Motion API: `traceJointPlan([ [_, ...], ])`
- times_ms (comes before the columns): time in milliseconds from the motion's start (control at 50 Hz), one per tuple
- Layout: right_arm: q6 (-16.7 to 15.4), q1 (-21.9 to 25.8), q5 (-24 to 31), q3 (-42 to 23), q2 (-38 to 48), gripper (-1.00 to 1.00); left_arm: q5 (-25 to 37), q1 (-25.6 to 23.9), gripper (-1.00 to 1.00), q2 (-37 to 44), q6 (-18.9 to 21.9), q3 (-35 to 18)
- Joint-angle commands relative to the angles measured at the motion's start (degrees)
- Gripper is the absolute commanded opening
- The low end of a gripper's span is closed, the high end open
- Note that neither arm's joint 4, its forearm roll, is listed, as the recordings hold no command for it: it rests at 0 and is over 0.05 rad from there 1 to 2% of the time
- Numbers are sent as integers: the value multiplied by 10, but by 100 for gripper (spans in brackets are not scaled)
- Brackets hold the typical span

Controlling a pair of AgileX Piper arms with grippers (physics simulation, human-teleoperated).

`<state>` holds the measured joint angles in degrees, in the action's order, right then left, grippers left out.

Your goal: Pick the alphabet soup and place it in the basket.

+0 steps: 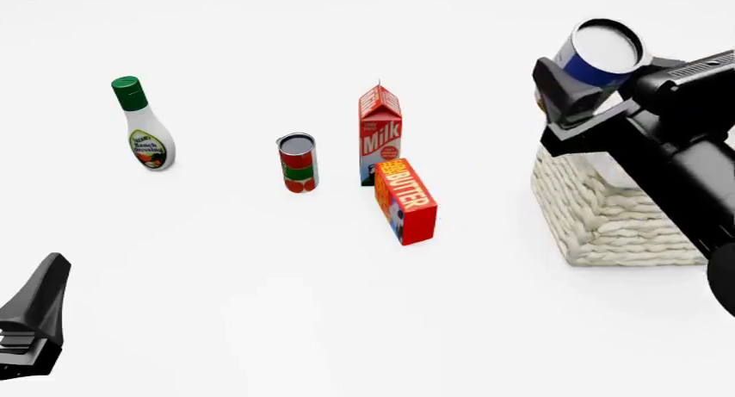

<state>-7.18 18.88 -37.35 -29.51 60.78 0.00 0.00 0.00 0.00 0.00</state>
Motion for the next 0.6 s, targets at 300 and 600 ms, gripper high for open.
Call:
traceJointPlan([
  [300, -36, -110, 124, -137, 3, -100, 0, 0, 100, 0, 0, 0],
  [600, -52, -187, 167, -123, -33, -100, 0, 0, 100, 0, 0, 0],
])
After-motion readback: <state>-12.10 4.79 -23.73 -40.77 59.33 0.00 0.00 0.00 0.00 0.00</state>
